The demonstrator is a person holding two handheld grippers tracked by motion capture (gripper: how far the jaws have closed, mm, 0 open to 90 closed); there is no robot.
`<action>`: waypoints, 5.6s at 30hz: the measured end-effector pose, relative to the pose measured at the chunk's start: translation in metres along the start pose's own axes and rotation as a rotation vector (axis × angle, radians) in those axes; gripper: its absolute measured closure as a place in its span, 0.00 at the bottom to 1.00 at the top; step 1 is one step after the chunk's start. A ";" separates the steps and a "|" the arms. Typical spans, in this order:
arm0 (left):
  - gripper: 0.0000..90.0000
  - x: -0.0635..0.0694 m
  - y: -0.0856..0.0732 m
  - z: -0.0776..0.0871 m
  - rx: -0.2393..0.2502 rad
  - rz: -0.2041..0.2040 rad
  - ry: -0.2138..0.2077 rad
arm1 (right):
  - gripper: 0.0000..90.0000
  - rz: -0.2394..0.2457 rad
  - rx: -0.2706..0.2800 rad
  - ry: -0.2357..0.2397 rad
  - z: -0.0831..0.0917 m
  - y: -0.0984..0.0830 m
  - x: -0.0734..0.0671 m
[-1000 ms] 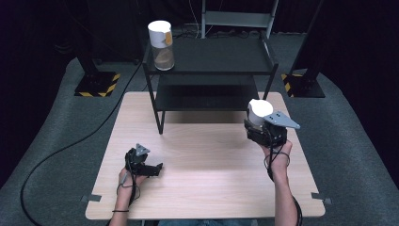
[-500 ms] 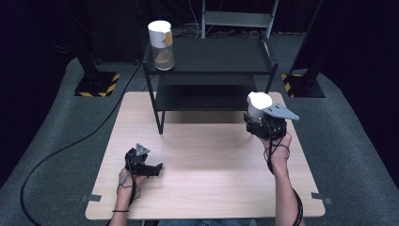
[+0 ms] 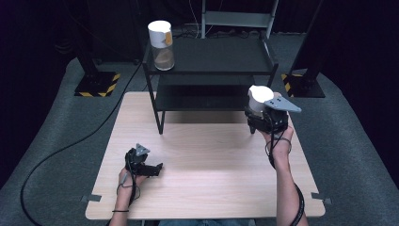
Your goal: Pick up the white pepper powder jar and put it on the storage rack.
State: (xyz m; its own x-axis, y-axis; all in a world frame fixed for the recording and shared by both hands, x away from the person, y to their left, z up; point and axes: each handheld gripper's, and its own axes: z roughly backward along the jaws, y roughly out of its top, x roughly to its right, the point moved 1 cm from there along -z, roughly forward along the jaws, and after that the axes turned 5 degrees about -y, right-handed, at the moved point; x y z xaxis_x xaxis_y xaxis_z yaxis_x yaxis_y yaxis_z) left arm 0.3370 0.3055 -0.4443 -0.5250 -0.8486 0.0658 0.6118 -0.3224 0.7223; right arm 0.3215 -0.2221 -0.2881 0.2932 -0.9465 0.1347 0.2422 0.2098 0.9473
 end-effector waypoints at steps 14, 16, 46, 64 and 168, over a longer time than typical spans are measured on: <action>0.00 0.000 0.000 0.000 0.000 -0.001 0.000 | 0.33 0.014 0.002 0.004 0.002 0.024 0.007; 0.00 0.000 0.000 0.000 0.000 0.000 0.000 | 0.33 0.011 0.005 0.010 0.002 0.027 0.008; 0.00 0.000 0.000 0.000 0.000 0.000 0.000 | 0.33 0.008 0.017 0.013 0.004 0.062 0.020; 0.00 0.000 0.000 0.000 0.000 0.000 0.000 | 0.33 0.008 0.031 0.019 0.005 0.086 0.024; 0.02 0.000 -0.001 0.001 0.003 -0.001 -0.003 | 0.06 -0.045 -0.207 0.044 -0.048 0.184 0.073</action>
State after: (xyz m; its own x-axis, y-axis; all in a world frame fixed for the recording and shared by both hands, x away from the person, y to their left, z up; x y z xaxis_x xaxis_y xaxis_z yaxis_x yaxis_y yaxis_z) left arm 0.3361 0.3062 -0.4445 -0.5270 -0.8472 0.0670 0.6095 -0.3219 0.7245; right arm 0.4316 -0.2409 -0.1174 0.3165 -0.9455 0.0761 0.4398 0.2173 0.8714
